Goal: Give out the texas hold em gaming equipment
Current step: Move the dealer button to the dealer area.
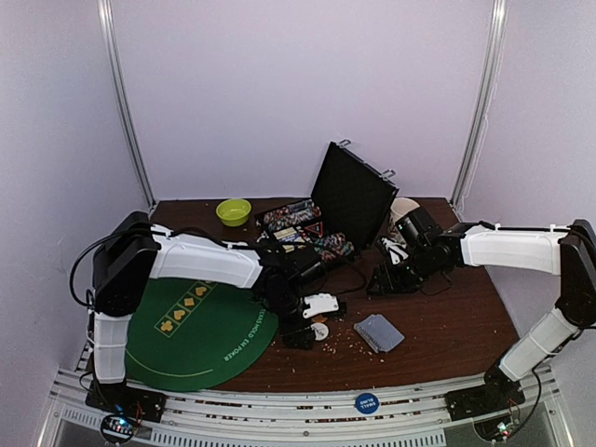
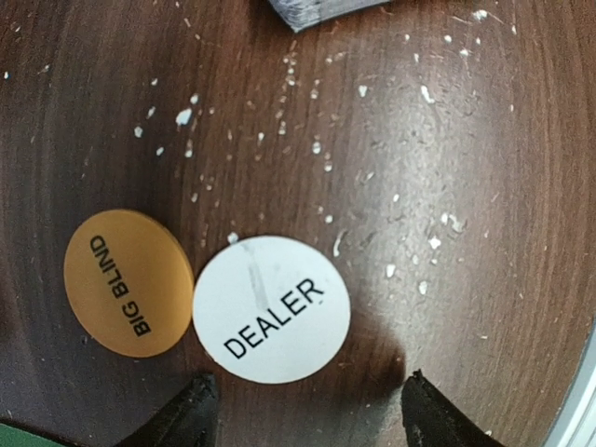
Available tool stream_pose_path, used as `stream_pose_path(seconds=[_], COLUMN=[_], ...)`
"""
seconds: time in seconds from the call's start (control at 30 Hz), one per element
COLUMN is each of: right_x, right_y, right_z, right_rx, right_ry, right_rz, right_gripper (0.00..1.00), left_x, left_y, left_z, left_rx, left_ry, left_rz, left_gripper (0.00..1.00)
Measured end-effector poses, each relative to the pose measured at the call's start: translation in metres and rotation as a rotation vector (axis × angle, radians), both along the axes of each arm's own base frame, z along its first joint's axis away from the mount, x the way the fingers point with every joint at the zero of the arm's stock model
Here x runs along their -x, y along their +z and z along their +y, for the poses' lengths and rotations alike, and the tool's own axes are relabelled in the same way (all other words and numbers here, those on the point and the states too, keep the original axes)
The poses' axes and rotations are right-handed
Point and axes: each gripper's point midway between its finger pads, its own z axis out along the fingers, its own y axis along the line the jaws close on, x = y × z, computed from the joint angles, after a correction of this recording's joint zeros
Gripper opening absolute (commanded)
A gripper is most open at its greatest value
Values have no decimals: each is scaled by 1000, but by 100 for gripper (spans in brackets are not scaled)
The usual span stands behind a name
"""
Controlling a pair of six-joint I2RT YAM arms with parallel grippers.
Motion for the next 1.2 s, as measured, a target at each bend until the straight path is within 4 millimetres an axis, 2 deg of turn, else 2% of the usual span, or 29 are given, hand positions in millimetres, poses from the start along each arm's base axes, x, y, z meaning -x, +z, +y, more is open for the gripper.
stream_pose_path(seconds=[0.47, 0.7, 0.93, 1.2], right_x=[-1, -1, -1, 1], right_y=[0, -1, -1, -1], right_z=[-1, -3, -4, -6], right_rx=[8, 15, 20, 28], right_ry=[-2, -6, -7, -8], right_rz=[-5, -8, -5, -1], right_gripper=[58, 58, 59, 59], left_x=[-4, -8, -9, -7], left_y=[-1, -2, -2, 0], left_z=[-30, -33, -34, -34], left_rx=[29, 35, 32, 37], left_ry=[19, 24, 25, 22], left_rz=[-58, -76, -88, -83], left_gripper=[69, 56, 39, 36])
